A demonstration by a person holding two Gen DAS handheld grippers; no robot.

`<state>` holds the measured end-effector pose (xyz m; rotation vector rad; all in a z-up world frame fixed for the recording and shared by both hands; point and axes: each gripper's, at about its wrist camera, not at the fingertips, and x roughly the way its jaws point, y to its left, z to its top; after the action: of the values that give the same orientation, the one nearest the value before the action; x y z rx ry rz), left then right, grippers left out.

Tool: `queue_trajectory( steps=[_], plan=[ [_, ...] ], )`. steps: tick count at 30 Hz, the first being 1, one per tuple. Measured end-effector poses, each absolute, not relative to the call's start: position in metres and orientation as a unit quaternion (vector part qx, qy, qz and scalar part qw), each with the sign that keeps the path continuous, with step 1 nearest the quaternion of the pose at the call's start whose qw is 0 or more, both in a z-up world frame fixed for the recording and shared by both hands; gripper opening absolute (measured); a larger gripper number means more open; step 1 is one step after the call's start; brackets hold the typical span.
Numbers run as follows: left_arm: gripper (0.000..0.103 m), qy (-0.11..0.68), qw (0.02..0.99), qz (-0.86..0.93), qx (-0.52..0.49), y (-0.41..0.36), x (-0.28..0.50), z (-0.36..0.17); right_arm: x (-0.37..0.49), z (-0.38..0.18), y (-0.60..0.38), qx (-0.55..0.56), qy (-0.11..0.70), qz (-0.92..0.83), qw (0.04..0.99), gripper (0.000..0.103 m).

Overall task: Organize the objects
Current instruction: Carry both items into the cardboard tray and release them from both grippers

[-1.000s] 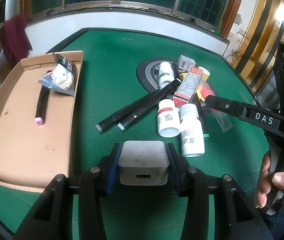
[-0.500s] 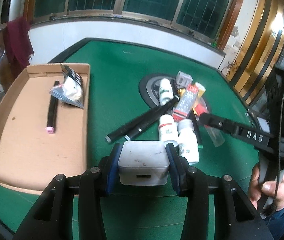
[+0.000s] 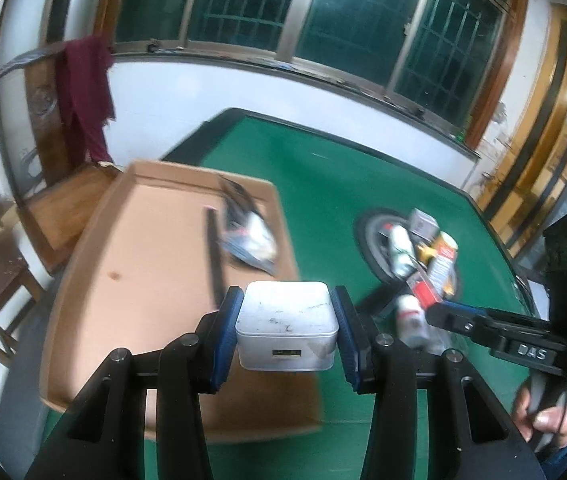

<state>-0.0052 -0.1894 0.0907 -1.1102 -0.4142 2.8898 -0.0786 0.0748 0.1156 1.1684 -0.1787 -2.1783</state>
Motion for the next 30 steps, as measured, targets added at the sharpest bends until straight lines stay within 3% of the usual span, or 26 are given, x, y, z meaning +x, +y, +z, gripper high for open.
queue_trajectory(
  steps=[15,30],
  plan=[
    [0.039,-0.166,-0.03,0.906,-0.389,-0.263,-0.068,0.059,-0.129,0.147,-0.07,0.468,-0.019,-0.806,0.361,0.026],
    [0.039,-0.18,-0.032,0.885,-0.429,-0.272,-0.091,0.03,-0.207,0.104,-0.163,0.529,0.0,-0.779,0.337,0.026]
  ],
)
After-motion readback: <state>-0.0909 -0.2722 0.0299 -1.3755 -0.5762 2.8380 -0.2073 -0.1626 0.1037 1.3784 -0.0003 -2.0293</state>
